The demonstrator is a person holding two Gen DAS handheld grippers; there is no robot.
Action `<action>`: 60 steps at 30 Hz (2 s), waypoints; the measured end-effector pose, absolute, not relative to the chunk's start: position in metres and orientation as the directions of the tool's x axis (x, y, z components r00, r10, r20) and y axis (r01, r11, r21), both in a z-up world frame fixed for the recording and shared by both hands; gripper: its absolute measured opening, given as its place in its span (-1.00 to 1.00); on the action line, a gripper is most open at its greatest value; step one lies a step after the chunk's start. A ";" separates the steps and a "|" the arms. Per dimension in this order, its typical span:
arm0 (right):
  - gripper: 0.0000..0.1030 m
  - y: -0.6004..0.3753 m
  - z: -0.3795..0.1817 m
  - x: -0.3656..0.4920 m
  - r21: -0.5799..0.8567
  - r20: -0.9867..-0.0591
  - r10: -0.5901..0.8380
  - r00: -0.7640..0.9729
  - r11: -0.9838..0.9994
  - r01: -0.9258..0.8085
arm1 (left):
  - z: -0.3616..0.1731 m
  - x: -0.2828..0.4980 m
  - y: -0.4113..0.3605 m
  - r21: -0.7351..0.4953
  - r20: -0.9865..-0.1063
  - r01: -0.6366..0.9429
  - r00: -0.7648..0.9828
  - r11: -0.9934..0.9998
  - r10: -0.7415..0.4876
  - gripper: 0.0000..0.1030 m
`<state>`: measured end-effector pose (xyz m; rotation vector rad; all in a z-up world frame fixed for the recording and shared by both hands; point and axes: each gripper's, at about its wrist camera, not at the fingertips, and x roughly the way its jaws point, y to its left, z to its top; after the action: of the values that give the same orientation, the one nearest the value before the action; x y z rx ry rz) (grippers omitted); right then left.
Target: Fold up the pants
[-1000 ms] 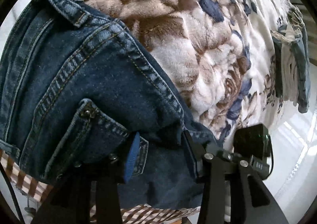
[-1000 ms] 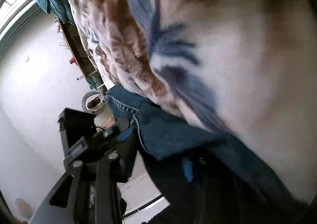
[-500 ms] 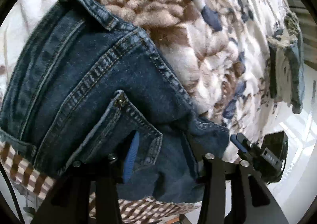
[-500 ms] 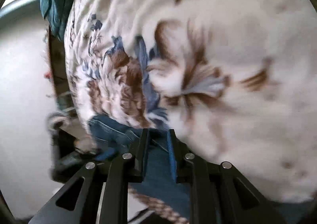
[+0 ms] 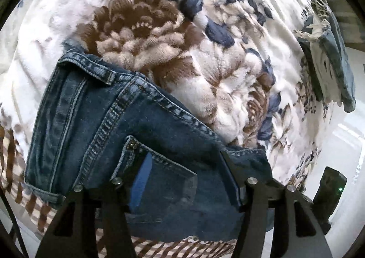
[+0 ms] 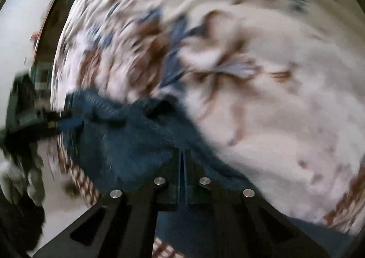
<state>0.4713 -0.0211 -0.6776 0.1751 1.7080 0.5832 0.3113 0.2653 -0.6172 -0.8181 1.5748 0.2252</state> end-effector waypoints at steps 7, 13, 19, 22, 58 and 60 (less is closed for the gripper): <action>-0.47 -0.052 -0.686 0.481 0.517 -0.831 0.490 -0.265 0.855 -0.039 | -0.614 0.310 0.267 -0.312 -0.931 -0.606 0.040 0.732 -0.364 0.10; -0.01 -0.095 -0.668 0.471 0.422 -0.882 0.401 -0.246 0.906 -0.036 | -0.614 0.311 0.270 -0.283 -0.948 -0.575 0.046 0.768 -0.314 0.11; -0.97 -0.071 -0.695 0.437 0.272 -0.932 0.184 -0.312 0.925 -0.264 | -0.627 0.312 0.272 -0.272 -0.950 -0.574 0.033 0.772 -0.311 0.11; -0.99 -0.083 -0.686 0.438 0.230 -0.956 0.182 -0.230 0.952 -0.202 | -0.629 0.312 0.272 -0.277 -0.948 -0.574 0.034 0.770 -0.316 0.11; 0.35 0.016 -0.689 0.484 0.461 -0.868 0.402 -0.292 0.870 -0.173 | -0.603 0.309 0.311 -0.336 -0.935 -0.563 0.100 0.755 -0.341 0.25; -0.18 0.036 -0.697 0.472 0.407 -0.891 0.311 -0.329 0.869 -0.280 | -0.598 0.312 0.305 -0.291 -0.954 -0.517 0.090 0.805 -0.287 0.25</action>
<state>0.4716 0.0355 -0.6966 0.0234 1.8105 0.5972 0.3116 0.3052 -0.5976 -0.6765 1.5060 0.1918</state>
